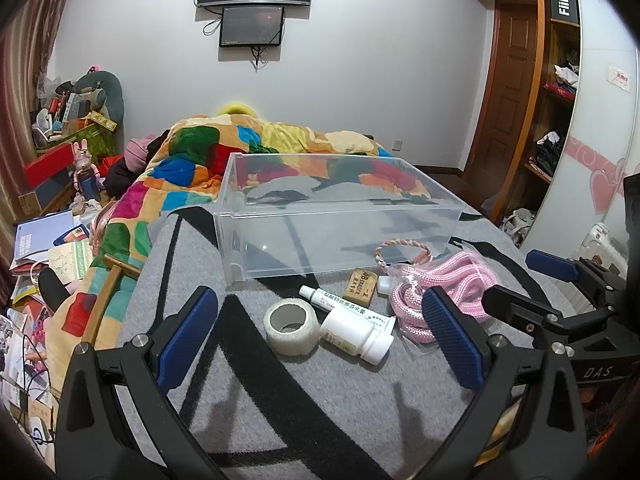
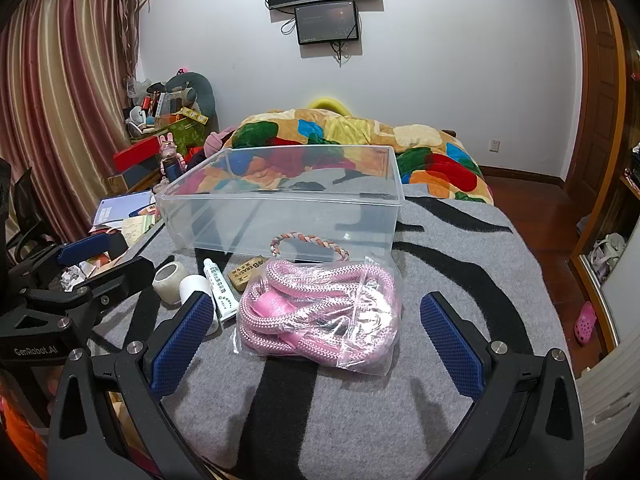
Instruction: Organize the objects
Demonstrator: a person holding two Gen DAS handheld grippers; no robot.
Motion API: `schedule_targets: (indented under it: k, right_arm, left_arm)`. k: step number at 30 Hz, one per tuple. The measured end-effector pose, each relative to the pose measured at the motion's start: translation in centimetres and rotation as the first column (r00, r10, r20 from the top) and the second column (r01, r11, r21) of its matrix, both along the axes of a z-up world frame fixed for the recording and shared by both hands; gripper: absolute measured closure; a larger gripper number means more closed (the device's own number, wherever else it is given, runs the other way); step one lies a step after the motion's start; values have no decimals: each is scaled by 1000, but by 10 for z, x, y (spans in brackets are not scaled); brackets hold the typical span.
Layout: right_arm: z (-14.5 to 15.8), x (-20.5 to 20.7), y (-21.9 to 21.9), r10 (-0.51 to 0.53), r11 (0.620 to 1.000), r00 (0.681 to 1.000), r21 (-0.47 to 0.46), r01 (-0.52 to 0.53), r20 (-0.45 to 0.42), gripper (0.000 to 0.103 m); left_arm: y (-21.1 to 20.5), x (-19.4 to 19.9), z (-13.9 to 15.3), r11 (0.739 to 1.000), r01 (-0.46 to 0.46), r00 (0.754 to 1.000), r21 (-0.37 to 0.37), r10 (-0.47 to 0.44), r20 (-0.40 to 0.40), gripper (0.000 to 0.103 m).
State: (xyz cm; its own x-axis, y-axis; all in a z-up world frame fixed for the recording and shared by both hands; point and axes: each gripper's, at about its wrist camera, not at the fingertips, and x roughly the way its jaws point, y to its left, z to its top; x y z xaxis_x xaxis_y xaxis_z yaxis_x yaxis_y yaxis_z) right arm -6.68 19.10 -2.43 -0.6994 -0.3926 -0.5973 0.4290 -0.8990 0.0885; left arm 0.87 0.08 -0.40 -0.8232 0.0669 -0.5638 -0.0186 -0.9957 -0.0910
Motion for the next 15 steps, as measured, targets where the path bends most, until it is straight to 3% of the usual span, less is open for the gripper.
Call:
schedule_targets:
  k: [15]
  right_arm:
    - [-1,2,-2,4,1000,1000,-7,-4,8,0]
  left_arm:
    - [-1,1,-1,1000,-1,1000,5,1,3,0]
